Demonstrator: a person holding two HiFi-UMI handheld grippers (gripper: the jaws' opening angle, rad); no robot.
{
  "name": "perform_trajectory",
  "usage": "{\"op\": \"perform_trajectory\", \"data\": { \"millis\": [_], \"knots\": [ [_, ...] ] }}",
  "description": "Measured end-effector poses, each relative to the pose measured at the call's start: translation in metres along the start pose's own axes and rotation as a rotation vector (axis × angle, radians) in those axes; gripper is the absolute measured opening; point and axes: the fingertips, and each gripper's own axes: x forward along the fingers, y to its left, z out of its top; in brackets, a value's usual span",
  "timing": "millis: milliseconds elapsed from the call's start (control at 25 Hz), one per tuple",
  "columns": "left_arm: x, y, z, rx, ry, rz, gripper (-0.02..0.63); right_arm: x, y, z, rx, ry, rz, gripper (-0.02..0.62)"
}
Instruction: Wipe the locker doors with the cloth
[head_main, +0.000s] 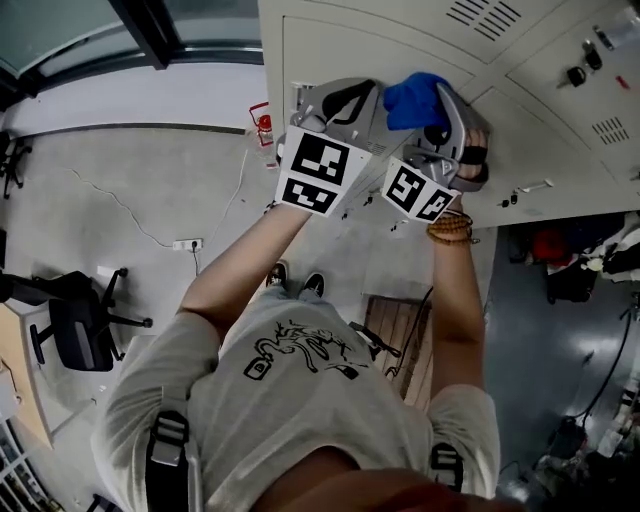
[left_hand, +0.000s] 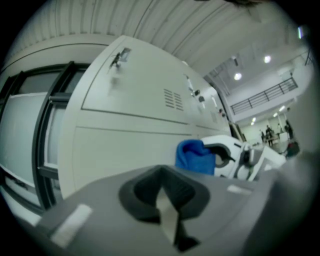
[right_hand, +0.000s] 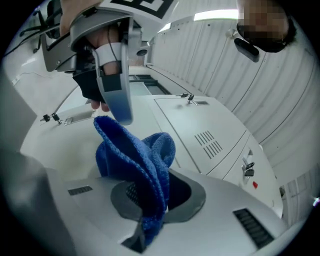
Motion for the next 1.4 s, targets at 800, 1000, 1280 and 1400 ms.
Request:
{"op": "perform_trajectory", "data": {
  "millis": [800, 1000, 1280, 1400],
  "knots": [
    [-0.039, 0.051, -0.037, 0.005, 0.074, 0.089, 0.002, -0.002, 0.081, 0.029, 0.192, 0.032, 0.1, 0.029],
    [-0.049, 0.053, -0.045, -0.005, 0.081, 0.083, 0.002, -0.005, 0.078, 0.031, 0.393, 0.083, 0.185, 0.029],
    [-0.065, 0.036, -0.045, -0.089, 0.065, 0.046, 0.002, -0.044, 0.052, 0.057, 0.984, 0.098, 0.332, 0.029],
    [-0.084, 0.022, -0.038, -0.102, 0.054, 0.016, 0.002, -0.076, 0.041, 0.068, 1.263, 0.128, 0.352, 0.029]
  ]
}}
